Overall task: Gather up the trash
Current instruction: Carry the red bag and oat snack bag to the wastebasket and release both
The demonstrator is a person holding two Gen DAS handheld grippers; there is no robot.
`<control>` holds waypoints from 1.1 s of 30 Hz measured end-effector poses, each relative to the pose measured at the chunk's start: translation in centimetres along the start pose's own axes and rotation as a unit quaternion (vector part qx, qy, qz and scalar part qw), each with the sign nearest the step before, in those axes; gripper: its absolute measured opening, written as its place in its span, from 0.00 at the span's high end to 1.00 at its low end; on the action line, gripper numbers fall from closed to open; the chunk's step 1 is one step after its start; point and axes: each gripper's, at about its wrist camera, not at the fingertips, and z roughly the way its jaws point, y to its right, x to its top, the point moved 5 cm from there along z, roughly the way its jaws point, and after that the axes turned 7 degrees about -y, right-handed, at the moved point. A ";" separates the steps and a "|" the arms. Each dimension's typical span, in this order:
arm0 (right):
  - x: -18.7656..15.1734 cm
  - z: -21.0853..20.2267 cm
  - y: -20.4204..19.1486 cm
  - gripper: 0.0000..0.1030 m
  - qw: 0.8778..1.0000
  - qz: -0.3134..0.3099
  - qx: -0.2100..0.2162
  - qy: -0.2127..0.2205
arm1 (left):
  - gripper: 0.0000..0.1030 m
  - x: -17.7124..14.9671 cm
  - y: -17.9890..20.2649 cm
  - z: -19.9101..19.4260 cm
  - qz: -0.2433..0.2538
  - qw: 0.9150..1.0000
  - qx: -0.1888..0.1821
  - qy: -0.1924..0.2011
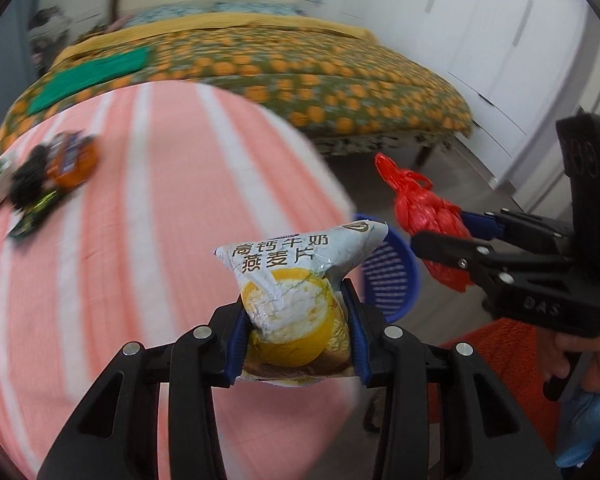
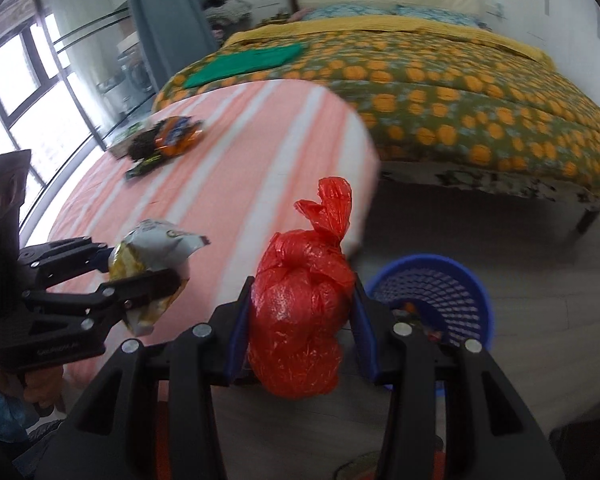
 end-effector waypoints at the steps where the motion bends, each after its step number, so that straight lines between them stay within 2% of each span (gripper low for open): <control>1: -0.2 -0.2 1.4 0.58 1.000 0.011 -0.006 0.000 | 0.60 0.3 0.9 0.4 0.005 1.000 -0.004 -0.001; 6: -0.8 -0.4 6.6 0.58 0.998 0.046 -0.032 -0.002 | 0.60 2.5 5.8 3.5 0.031 0.999 -0.021 -0.010; 15: -1.5 1.6 15.1 0.58 0.992 0.118 -0.047 -0.019 | 0.60 5.1 10.5 9.9 0.032 0.998 -0.023 -0.042; 23: -1.4 5.5 21.3 0.58 0.984 0.165 -0.049 -0.047 | 0.60 5.8 12.7 15.8 0.032 0.996 -0.016 -0.079; 33: -2.1 10.5 24.9 0.57 0.979 0.177 -0.032 -0.096 | 0.59 6.0 13.3 23.4 0.029 0.992 -0.001 -0.125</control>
